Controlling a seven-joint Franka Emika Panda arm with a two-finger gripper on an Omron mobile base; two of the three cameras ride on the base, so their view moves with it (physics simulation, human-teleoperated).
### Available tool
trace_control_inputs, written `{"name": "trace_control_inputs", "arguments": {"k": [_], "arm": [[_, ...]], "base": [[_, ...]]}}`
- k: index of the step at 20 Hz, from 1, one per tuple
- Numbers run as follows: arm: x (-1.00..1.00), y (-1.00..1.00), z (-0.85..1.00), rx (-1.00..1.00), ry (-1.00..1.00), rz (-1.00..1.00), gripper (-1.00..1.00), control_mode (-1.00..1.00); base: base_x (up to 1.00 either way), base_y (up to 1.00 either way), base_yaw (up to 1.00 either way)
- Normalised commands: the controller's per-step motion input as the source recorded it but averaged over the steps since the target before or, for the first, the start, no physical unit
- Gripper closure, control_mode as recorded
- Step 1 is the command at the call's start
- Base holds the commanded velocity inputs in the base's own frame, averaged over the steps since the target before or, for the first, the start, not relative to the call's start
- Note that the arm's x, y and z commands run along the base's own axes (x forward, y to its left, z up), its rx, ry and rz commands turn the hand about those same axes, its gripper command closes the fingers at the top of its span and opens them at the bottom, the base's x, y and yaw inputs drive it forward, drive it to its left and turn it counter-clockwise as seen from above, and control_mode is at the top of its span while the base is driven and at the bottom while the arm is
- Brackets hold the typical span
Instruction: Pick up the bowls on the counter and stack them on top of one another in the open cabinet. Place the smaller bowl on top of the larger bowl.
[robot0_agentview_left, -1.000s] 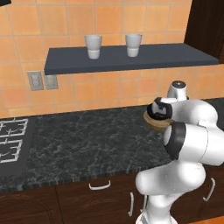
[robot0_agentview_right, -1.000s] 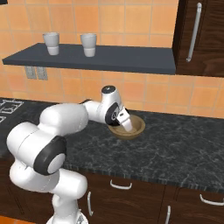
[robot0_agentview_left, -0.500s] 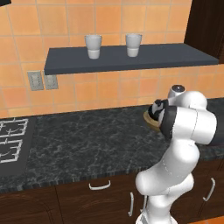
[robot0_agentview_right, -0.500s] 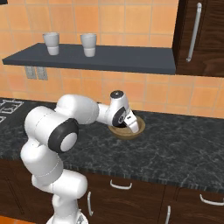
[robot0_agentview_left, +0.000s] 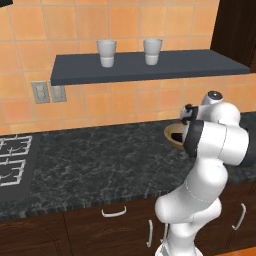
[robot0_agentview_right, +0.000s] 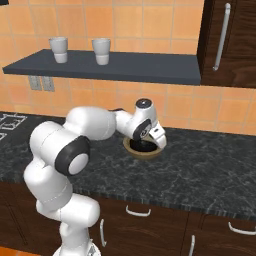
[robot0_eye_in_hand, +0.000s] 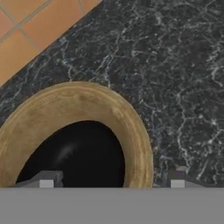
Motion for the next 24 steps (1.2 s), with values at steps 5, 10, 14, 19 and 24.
{"name": "trace_control_inputs", "arguments": {"k": [5,10,14,19,24], "arm": [[0.16,-0.04,-0.29,0.0,0.0,0.18,-1.0,-1.0],[0.04,-0.07,-0.39,-0.04,0.01,0.19,-1.0,-1.0],[0.01,-0.21,-0.07,-0.04,0.08,0.09,-1.0,-1.0],[0.15,0.03,-0.19,-0.06,0.09,0.05,-1.0,-1.0],[0.25,0.17,-0.4,-0.03,0.11,0.01,-1.0,-1.0]], "base": [[0.0,0.0,0.0],[0.0,0.0,0.0],[0.0,0.0,0.0],[0.0,0.0,0.0],[0.0,0.0,0.0]]}}
